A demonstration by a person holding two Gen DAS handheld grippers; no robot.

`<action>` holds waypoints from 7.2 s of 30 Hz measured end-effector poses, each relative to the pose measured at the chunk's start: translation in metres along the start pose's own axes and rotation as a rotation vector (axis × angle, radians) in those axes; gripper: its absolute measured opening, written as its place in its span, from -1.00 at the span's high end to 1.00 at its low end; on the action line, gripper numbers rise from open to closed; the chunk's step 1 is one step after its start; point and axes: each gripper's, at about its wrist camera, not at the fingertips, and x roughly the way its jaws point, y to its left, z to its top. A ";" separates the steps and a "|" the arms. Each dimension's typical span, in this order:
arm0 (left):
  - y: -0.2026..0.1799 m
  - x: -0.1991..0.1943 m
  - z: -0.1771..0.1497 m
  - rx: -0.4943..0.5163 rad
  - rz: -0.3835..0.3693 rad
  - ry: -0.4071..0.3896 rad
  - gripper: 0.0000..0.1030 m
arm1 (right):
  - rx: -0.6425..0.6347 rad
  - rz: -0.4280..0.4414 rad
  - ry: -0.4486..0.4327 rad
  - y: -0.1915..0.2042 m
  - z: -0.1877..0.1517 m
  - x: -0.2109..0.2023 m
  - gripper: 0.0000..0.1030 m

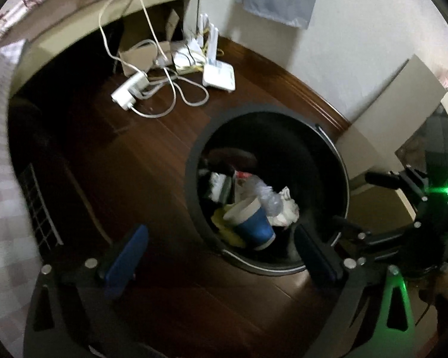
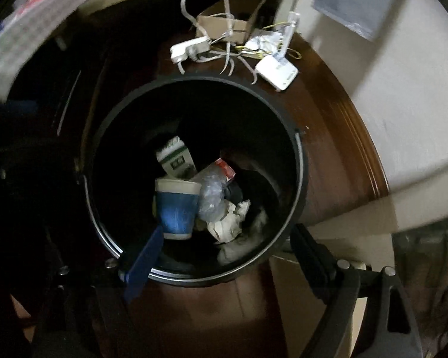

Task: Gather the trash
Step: 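Open both tools to drop the cup and bag into the bin, then move both empty tools back to the table, then grasp the red paper cup with the left tool while the right tool grasps the red plastic bag, then carry the red cup and red bag in both tools over the black bin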

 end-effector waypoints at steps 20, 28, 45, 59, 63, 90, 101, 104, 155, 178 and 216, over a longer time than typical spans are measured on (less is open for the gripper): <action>0.022 -0.061 0.002 -0.036 0.043 -0.176 -0.92 | 0.130 0.005 -0.118 0.015 0.021 -0.067 -0.94; 0.034 -0.086 0.006 -0.073 0.083 -0.233 -0.93 | 0.156 0.024 -0.174 0.023 0.031 -0.093 -1.00; 0.117 -0.162 -0.031 -0.230 0.212 -0.372 -0.93 | 0.001 0.054 -0.334 0.111 0.075 -0.163 -1.00; 0.224 -0.218 -0.096 -0.441 0.397 -0.450 -0.93 | -0.221 0.163 -0.468 0.245 0.135 -0.227 -1.00; 0.265 -0.237 -0.123 -0.531 0.455 -0.463 -0.92 | -0.309 0.196 -0.471 0.297 0.147 -0.237 -1.00; 0.458 -0.268 -0.253 -0.912 0.661 -0.442 -0.92 | -0.575 0.361 -0.307 0.558 0.217 -0.179 -1.00; 0.495 -0.245 -0.238 -0.899 0.633 -0.392 -0.87 | -0.567 0.344 -0.237 0.598 0.246 -0.121 -1.00; 0.500 -0.241 -0.235 -0.901 0.623 -0.384 -0.83 | -0.562 0.344 -0.222 0.605 0.250 -0.108 -1.00; 0.393 -0.261 -0.193 -0.727 0.500 -0.464 -0.16 | -0.374 0.388 -0.410 0.390 0.198 -0.206 0.17; 0.286 -0.237 -0.104 -0.486 0.405 -0.472 -0.16 | 0.007 0.166 -0.440 0.149 0.147 -0.213 0.17; 0.036 -0.134 0.003 -0.001 0.074 -0.336 -0.16 | 0.147 0.068 -0.280 0.025 0.046 -0.159 0.17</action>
